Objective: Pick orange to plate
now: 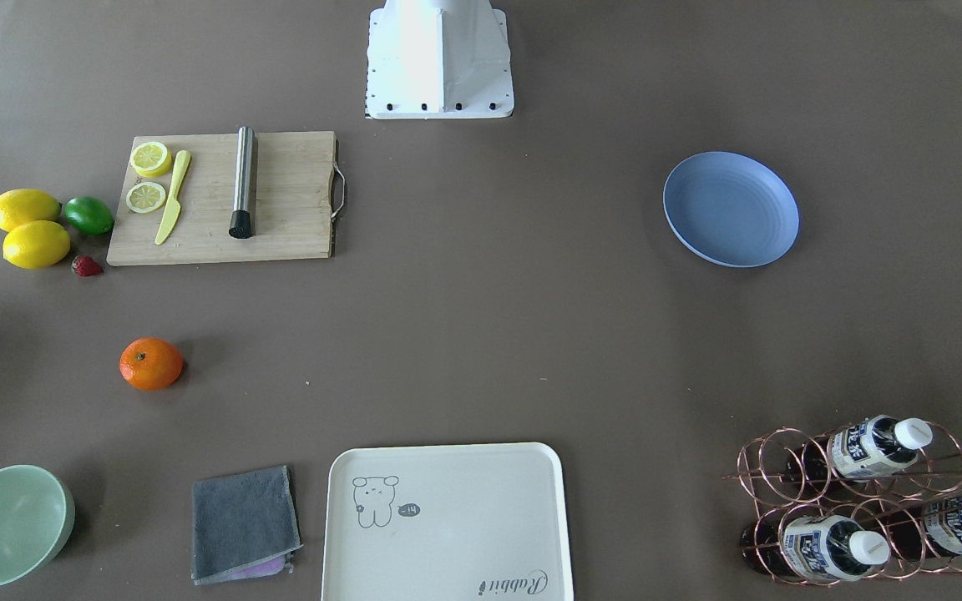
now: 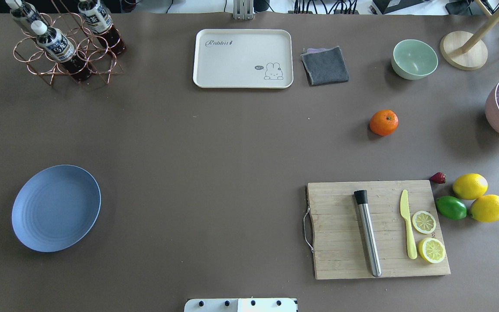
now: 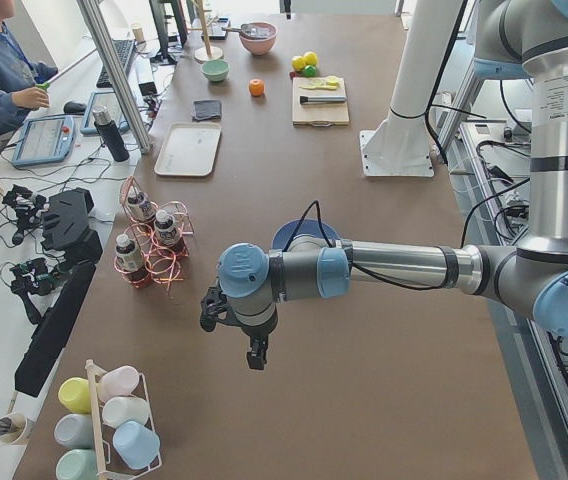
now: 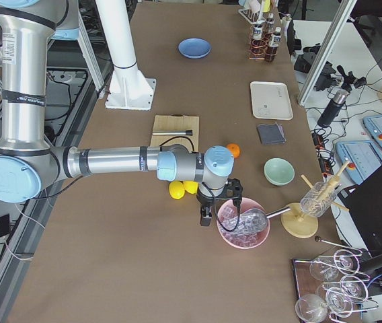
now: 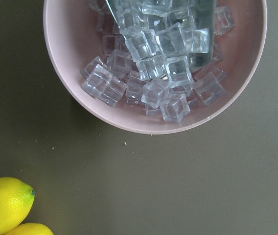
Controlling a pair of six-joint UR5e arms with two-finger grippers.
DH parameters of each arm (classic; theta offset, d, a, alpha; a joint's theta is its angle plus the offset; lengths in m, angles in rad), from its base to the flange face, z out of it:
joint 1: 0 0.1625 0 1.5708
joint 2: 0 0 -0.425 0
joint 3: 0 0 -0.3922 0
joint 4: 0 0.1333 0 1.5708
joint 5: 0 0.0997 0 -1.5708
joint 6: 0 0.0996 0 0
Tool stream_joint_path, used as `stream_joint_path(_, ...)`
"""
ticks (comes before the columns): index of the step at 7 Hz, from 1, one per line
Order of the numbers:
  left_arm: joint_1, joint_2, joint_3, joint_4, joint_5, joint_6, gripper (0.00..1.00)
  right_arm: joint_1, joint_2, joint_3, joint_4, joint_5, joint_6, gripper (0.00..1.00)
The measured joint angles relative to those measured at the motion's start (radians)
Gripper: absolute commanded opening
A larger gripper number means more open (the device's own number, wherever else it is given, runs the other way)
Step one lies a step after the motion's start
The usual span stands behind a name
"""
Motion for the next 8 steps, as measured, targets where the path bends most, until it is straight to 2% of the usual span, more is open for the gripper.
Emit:
stream_joint_path(6,0.001,-0.007,0.001,-0.039,0.002,0.000,0.98,0.000,0.004,0.003,0.001,0.001,0.000,1.00)
stream_joint_path(8,0.003,-0.011,-0.006,-0.063,-0.003,0.000,0.98,0.001,0.009,0.003,0.040,0.001,0.004,1.00)
